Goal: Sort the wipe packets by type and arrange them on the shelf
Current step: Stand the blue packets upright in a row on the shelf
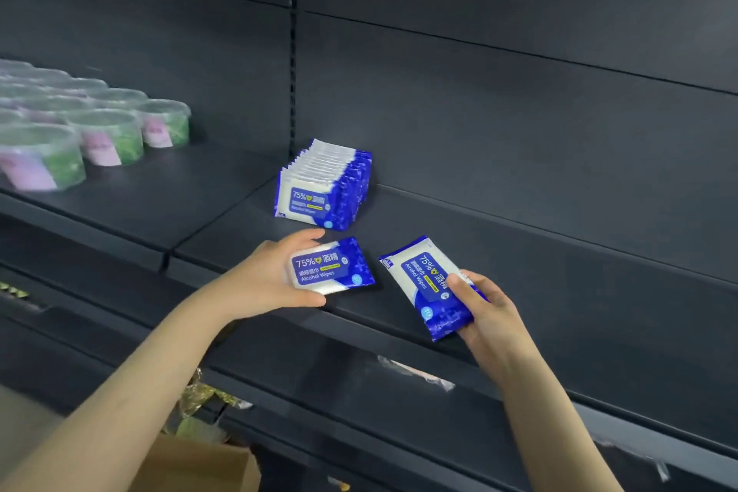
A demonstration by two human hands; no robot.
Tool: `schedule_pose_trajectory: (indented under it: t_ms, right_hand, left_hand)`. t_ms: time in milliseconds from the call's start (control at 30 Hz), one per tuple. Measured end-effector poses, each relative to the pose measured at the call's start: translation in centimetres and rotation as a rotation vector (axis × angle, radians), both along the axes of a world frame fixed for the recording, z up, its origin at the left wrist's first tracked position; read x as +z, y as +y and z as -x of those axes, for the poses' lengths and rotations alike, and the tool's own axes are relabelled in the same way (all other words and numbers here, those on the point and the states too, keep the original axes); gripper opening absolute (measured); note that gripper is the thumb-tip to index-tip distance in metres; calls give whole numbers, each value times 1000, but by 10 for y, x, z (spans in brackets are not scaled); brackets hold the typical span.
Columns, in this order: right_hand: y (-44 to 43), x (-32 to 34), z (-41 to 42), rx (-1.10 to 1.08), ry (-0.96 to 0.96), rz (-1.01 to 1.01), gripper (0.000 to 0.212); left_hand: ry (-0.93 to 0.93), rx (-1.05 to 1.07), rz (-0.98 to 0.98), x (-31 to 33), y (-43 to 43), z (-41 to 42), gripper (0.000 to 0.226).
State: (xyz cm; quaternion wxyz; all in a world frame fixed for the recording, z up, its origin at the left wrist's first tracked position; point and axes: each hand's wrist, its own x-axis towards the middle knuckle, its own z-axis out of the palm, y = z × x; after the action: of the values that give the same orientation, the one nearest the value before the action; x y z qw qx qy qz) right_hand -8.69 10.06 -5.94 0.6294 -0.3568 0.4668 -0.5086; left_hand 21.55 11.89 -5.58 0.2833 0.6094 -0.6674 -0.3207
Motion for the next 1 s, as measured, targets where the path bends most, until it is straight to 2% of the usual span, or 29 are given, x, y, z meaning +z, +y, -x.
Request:
schedule_pose_trajectory:
  t_ms: [133,267,333,400,467,633,800,1000]
  right_hand:
    - [-14,-4,-31,-16,14,28,25]
    - [-26,-5,-47,-44,27,38,26]
    - [-34,-8,-53,-75,7,29,25]
    - [-41,-9,-60,-97,-26,31,21]
    - [-46,-10,-66,-113,-85,36,19]
    - [-55,-14,-80,-93,-168,89,20]
    - [-64,-21,-105,-69,-31,146,24]
    - [-81,-25,-145,-133,222,290,11]
  left_hand:
    - [-39,-44,-79,-11,-27,-33,89]
    - [-211,42,-56,-18,-38,-59,82]
    - [-227,50,-64,-19,-40,-66,71]
    - [-149,60,-61,-20,-41,-69,51]
    - [-1,100,-70,-23,-45,-71,41]
    - [315,251,126,-23,-66,-87,40]
    - [385,287,197,-21,-98,-94,49]
    - [315,292,321,-24,-130,-89,38]
